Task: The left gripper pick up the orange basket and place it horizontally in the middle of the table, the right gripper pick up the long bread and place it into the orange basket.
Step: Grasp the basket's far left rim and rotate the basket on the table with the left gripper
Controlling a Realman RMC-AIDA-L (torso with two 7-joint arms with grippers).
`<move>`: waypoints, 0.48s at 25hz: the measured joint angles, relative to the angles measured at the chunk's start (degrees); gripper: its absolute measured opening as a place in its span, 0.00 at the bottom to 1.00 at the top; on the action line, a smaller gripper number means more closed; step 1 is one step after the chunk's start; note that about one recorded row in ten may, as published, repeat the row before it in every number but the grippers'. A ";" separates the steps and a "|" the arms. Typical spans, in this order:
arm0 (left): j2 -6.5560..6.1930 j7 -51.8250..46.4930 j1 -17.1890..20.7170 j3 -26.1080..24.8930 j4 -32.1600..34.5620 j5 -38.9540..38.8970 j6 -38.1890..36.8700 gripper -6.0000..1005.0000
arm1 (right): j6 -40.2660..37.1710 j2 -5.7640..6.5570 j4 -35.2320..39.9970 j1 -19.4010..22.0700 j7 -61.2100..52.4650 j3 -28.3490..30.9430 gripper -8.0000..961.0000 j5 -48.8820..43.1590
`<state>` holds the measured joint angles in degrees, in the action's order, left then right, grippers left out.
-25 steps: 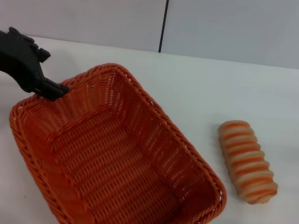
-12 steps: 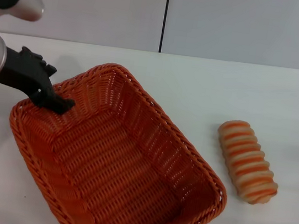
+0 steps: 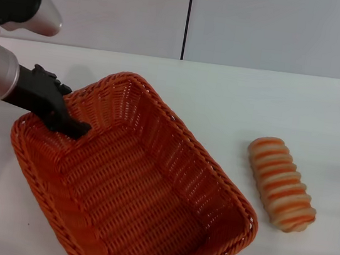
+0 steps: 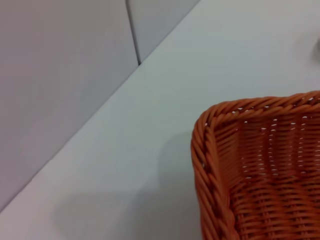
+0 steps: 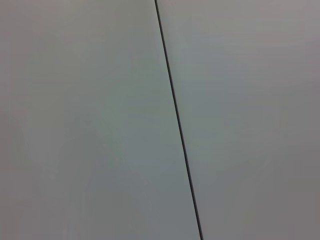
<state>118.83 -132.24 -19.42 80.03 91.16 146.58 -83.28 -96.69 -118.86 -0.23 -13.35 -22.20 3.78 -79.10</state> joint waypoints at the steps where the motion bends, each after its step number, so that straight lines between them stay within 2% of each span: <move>1: 0.00 -0.06 -0.10 0.22 -0.18 0.00 0.15 0.76 | 0.02 0.01 0.03 -0.02 0.00 0.00 0.82 0.00; 12: 0.00 -0.21 -1.10 0.53 -2.01 0.64 1.93 0.74 | 0.10 0.04 0.28 0.18 0.05 0.28 0.82 0.09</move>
<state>118.83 -132.45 -20.52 80.55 89.14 147.22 -81.36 -96.58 -118.82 0.06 -13.17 -22.15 4.05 -79.02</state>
